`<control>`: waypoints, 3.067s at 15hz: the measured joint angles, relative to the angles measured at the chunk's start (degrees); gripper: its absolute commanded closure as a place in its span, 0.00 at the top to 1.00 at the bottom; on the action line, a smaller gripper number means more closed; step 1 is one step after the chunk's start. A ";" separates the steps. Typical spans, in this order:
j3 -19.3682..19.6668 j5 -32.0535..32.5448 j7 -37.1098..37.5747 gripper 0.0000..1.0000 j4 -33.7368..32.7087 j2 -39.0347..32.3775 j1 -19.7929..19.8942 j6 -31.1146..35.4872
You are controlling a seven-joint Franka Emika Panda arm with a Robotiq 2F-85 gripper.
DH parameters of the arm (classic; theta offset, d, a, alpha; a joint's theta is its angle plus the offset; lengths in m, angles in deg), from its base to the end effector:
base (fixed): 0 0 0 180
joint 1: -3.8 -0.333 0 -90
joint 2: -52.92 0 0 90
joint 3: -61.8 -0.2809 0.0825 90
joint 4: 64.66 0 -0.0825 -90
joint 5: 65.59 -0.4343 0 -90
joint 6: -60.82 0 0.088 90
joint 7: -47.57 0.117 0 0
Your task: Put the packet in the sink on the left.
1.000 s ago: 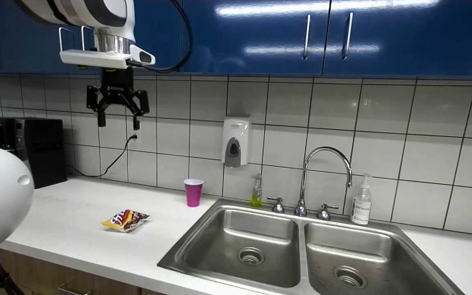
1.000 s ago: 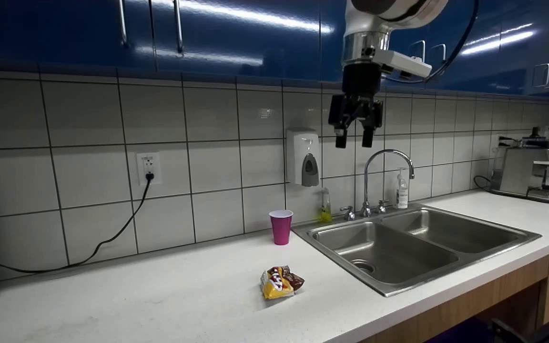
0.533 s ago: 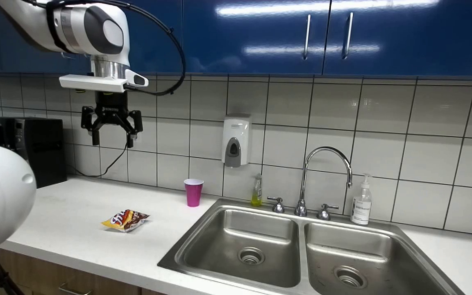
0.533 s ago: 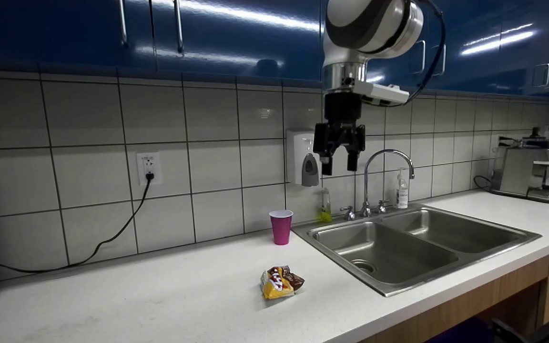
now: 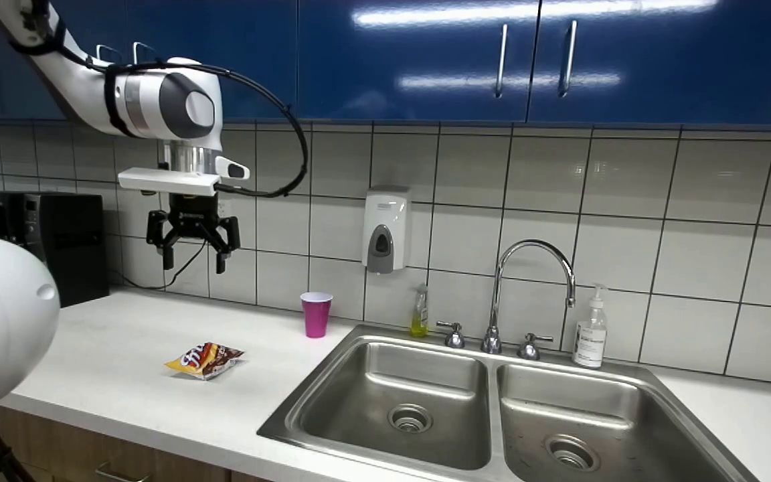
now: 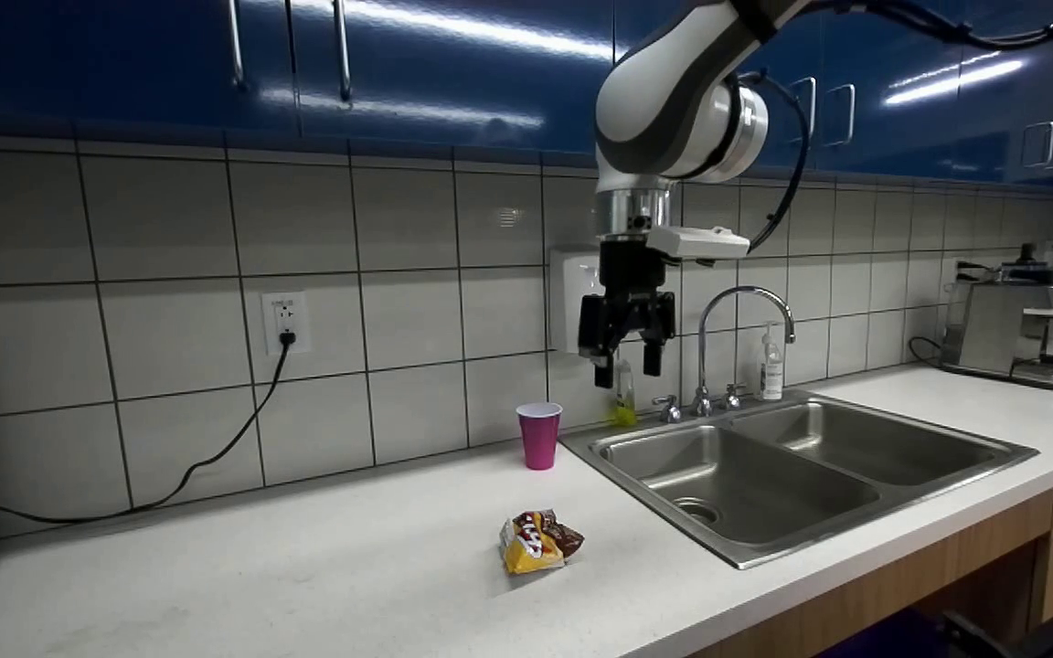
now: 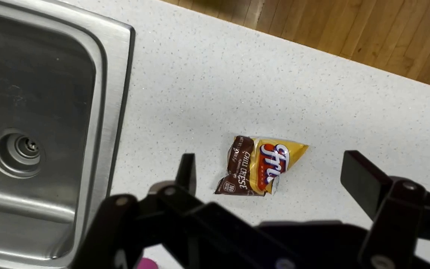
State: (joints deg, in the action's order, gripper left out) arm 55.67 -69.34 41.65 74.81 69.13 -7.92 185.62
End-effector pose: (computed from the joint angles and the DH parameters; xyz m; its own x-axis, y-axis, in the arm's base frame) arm 0.4760 0.1545 0.3412 0.9305 0.3652 0.0279 0.3659 -0.9304 -0.0221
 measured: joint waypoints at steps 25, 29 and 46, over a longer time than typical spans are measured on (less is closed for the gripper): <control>-3.88 4.94 1.60 1.00 -12.69 -30.27 -0.76 15.33; -3.84 5.84 2.87 1.00 -16.78 -34.90 -0.87 15.32; -2.00 6.30 6.82 0.49 -23.64 -44.35 -1.34 15.14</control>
State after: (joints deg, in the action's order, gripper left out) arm 53.68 -63.04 48.47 51.17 24.77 -9.27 200.76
